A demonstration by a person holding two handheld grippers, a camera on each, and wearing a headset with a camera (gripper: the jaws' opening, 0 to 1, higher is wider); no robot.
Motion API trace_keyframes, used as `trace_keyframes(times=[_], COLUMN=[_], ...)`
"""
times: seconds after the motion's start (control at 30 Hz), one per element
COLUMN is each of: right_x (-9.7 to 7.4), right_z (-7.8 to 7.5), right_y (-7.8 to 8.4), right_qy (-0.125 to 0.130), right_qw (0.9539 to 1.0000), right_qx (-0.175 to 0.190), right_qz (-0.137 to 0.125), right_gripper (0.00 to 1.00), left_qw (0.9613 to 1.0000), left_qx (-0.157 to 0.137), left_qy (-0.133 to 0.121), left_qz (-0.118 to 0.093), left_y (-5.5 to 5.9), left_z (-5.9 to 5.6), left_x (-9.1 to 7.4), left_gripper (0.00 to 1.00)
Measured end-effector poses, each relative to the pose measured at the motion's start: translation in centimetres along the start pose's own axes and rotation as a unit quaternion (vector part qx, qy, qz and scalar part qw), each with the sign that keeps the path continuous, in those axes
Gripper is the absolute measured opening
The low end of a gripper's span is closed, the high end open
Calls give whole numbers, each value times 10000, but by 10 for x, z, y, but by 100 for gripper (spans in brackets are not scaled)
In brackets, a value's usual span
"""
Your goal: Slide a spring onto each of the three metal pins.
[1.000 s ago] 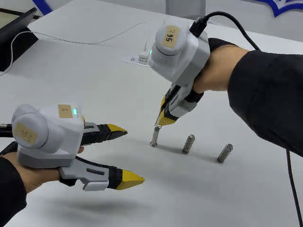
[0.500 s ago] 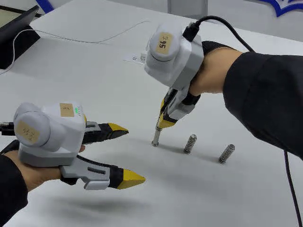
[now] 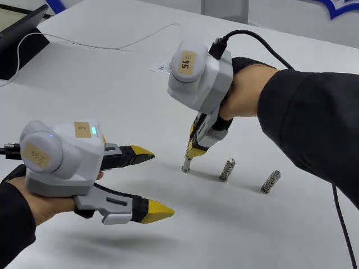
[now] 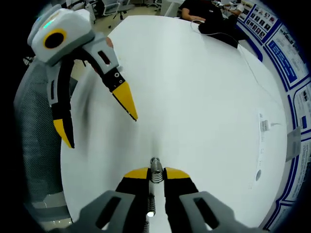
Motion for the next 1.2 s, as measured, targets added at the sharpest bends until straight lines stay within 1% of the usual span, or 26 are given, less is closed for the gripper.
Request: trace_keyframes(times=[0.13, 0.53, 0.93, 1.13, 1.2], right_x=[6, 23, 32, 33, 34], right_z=[1, -1, 1, 1, 1], right_y=[1, 6, 7, 8, 9], right_qy=[-31, -109, -182, -183, -186], right_qw=[10000, 9997, 9994, 9994, 9994], right_qx=[29, 203, 276, 285, 293], right_qz=[52, 44, 68, 67, 46], right_gripper=[12, 13, 13, 13, 15], left_qw=[10000, 10000, 10000, 10000, 10000], left_qx=[-7, -8, -18, -22, -22], left_qy=[-5, 13, 12, 7, 6], left_qz=[4, 38, 55, 57, 52], left_y=[0, 1, 2, 2, 1], left_z=[1, 0, 0, 0, 0], left_x=[0, 1, 1, 1, 1], left_gripper=[67, 67, 67, 67, 67])
Point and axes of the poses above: the centre of the closed fingertips' face, and the gripper's own axes: x roughly forward along the fingers, z roughly to its left, y roughly out of its underside, the point moved 3 cm from there along -x, roughly backward along the fingers, and after that the axes turned 1 degree about -y, right-handed, at the moved point
